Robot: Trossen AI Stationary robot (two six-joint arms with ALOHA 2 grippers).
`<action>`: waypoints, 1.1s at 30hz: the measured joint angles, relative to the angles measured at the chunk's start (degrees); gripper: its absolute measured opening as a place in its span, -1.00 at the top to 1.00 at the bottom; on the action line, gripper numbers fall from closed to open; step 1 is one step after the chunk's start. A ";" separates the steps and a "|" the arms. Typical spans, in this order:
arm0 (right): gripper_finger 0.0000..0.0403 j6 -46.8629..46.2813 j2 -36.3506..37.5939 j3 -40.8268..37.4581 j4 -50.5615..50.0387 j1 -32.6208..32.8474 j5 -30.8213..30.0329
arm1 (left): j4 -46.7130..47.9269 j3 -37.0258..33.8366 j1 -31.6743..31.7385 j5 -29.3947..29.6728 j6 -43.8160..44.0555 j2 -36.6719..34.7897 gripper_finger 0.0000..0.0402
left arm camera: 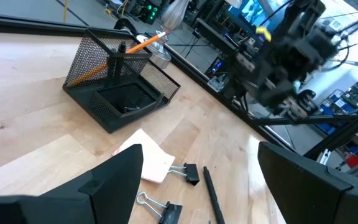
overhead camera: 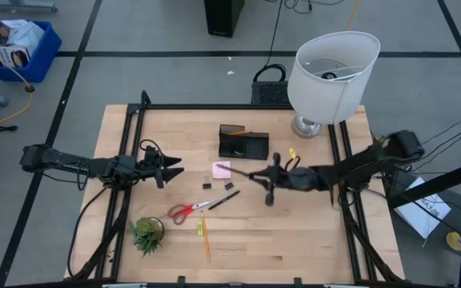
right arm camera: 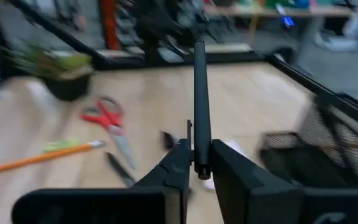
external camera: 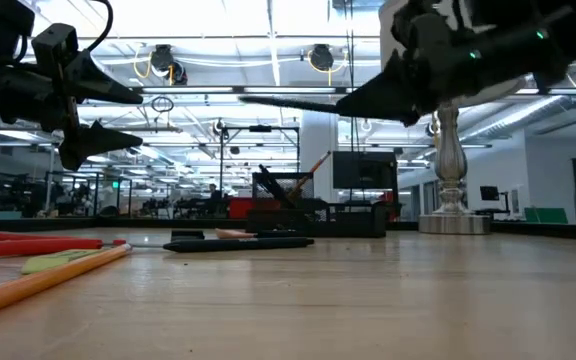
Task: Pick and place office supplies into organizer
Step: Put the bottom black ball pen into the desk organizer
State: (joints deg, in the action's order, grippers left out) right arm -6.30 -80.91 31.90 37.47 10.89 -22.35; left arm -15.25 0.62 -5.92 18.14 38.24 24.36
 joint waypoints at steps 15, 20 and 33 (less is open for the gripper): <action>0.77 -2.13 0.89 35.05 -61.05 -14.73 6.19 | -0.38 -0.01 0.01 0.43 -0.66 0.02 -0.61; 0.77 -0.79 -6.15 44.60 -71.37 -18.48 7.49 | -0.48 0.01 -0.01 0.43 -0.85 0.01 -0.61; 0.77 4.76 -21.82 68.46 -97.06 -24.66 7.64 | -0.48 0.01 -0.01 0.45 -1.25 0.01 -0.61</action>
State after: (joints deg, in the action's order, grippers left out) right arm -1.54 -102.73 100.36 -59.59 -13.76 -14.71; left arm -15.73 0.62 -5.93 18.59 36.99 24.37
